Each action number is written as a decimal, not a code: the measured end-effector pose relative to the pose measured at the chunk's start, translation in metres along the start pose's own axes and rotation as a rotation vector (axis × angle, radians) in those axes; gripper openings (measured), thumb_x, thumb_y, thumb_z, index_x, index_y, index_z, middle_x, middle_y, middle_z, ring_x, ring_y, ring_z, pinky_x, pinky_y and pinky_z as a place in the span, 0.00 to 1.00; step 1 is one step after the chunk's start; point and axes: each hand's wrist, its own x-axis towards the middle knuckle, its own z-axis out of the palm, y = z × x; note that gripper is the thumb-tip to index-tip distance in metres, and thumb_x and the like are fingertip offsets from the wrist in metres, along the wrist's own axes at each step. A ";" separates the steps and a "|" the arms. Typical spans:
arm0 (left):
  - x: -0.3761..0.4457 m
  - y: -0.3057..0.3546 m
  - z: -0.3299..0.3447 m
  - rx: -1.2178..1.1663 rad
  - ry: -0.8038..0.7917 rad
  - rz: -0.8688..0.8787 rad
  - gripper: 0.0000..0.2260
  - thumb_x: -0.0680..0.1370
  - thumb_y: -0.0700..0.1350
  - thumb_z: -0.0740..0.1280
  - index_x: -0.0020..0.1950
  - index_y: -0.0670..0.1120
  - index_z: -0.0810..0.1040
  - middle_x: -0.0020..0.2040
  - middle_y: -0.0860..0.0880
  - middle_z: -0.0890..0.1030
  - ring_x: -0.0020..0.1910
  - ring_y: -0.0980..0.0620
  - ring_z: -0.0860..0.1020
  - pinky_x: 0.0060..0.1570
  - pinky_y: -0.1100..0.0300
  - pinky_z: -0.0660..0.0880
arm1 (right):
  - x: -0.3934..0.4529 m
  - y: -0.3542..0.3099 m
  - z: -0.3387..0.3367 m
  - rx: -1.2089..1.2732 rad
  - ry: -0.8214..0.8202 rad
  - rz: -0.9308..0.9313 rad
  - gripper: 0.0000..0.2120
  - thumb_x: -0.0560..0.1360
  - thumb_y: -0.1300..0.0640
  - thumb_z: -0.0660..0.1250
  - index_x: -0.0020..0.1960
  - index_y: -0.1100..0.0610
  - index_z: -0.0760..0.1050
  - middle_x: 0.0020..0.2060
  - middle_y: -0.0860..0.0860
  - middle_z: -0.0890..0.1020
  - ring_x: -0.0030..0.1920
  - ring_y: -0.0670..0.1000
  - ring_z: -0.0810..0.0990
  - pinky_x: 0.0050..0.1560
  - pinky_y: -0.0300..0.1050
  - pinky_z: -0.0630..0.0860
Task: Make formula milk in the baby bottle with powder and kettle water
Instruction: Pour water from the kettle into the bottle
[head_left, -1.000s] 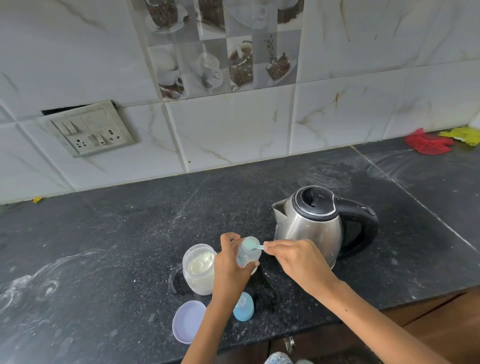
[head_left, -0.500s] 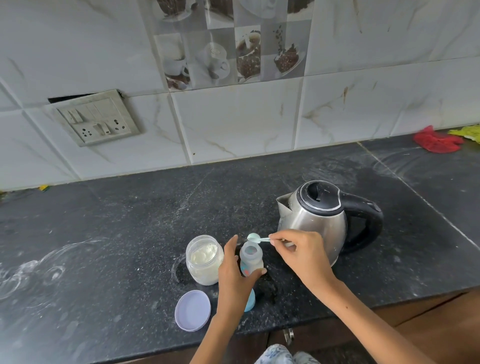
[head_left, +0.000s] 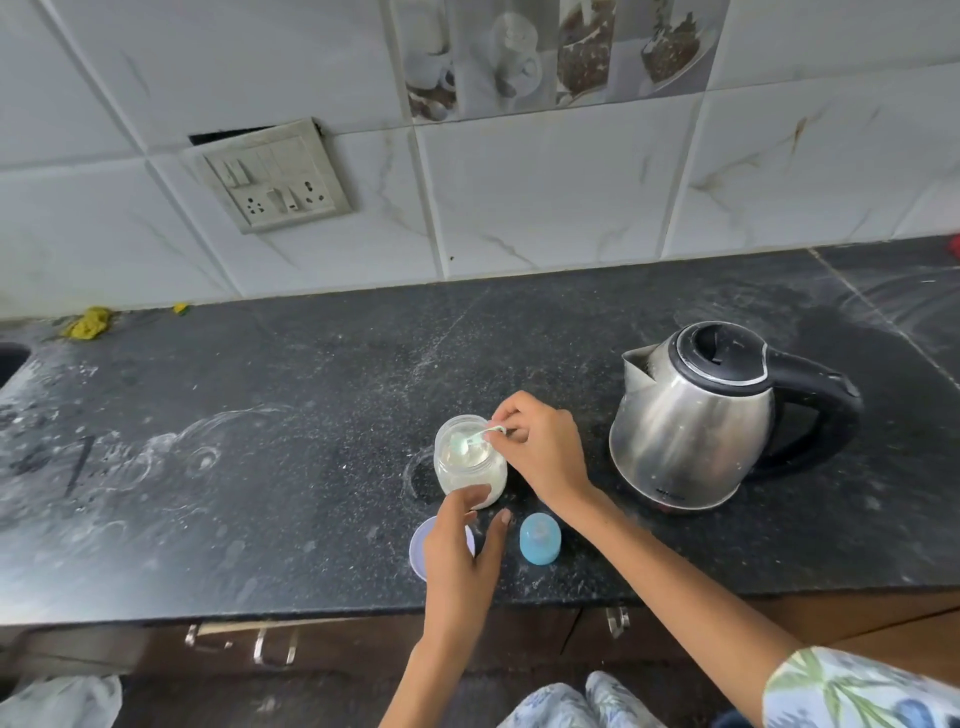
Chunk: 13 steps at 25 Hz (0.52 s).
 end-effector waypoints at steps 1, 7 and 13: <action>0.000 0.000 0.000 -0.002 -0.002 0.002 0.12 0.75 0.42 0.70 0.57 0.47 0.75 0.53 0.57 0.81 0.54 0.61 0.78 0.54 0.65 0.74 | 0.000 0.001 0.002 -0.010 -0.014 0.004 0.08 0.70 0.57 0.75 0.46 0.55 0.79 0.41 0.46 0.87 0.35 0.45 0.84 0.39 0.49 0.82; 0.010 0.003 0.023 0.005 -0.111 0.049 0.21 0.74 0.44 0.71 0.65 0.47 0.70 0.63 0.51 0.77 0.62 0.57 0.74 0.60 0.64 0.70 | -0.035 0.020 -0.041 0.189 0.137 0.169 0.07 0.72 0.58 0.73 0.50 0.57 0.80 0.45 0.47 0.86 0.41 0.45 0.84 0.42 0.41 0.81; 0.032 0.012 0.067 0.039 -0.267 0.004 0.38 0.69 0.41 0.76 0.74 0.43 0.59 0.73 0.48 0.66 0.71 0.52 0.64 0.66 0.63 0.61 | -0.083 0.031 -0.135 0.084 0.406 0.107 0.08 0.74 0.59 0.73 0.52 0.57 0.81 0.46 0.47 0.86 0.45 0.45 0.84 0.42 0.46 0.82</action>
